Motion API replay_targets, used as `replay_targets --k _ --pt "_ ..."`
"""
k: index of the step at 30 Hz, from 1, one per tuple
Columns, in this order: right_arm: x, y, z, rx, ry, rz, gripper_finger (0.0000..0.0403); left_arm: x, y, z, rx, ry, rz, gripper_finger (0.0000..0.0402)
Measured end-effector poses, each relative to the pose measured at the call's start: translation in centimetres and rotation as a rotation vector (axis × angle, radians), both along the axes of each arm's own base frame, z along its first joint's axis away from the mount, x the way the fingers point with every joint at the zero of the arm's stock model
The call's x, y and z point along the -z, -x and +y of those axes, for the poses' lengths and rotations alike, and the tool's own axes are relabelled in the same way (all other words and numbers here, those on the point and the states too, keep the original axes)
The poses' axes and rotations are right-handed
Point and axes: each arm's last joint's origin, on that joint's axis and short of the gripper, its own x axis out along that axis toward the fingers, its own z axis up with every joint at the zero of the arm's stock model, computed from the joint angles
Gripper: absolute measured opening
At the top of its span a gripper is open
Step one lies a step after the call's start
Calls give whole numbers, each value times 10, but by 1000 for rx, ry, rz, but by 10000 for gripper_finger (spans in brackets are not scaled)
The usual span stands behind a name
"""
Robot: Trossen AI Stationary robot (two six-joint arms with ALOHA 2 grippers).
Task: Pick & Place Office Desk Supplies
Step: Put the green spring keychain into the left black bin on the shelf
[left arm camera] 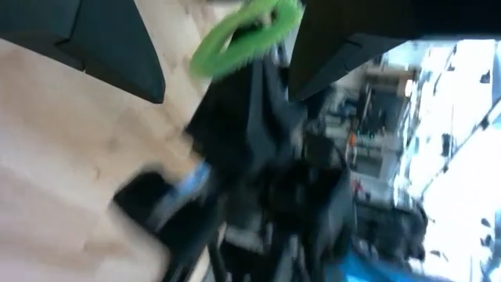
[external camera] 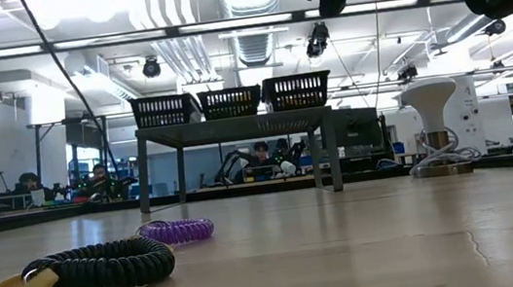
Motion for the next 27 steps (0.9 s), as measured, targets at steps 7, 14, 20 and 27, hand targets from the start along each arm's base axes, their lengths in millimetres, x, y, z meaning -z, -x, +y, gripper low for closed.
replay_targets --k 7,14,20,27 --pt "1 0 0 -5 -7 4 12 1 -11 23 -91 23 4 240" --pt "1 0 0 -4 -3 8 12 6 -12 31 -122 72 24 189" --pt "1 0 1 -6 0 13 13 14 -9 33 -169 149 47 136" --pt "1 0 1 -5 11 15 13 22 -6 36 -242 188 70 66"
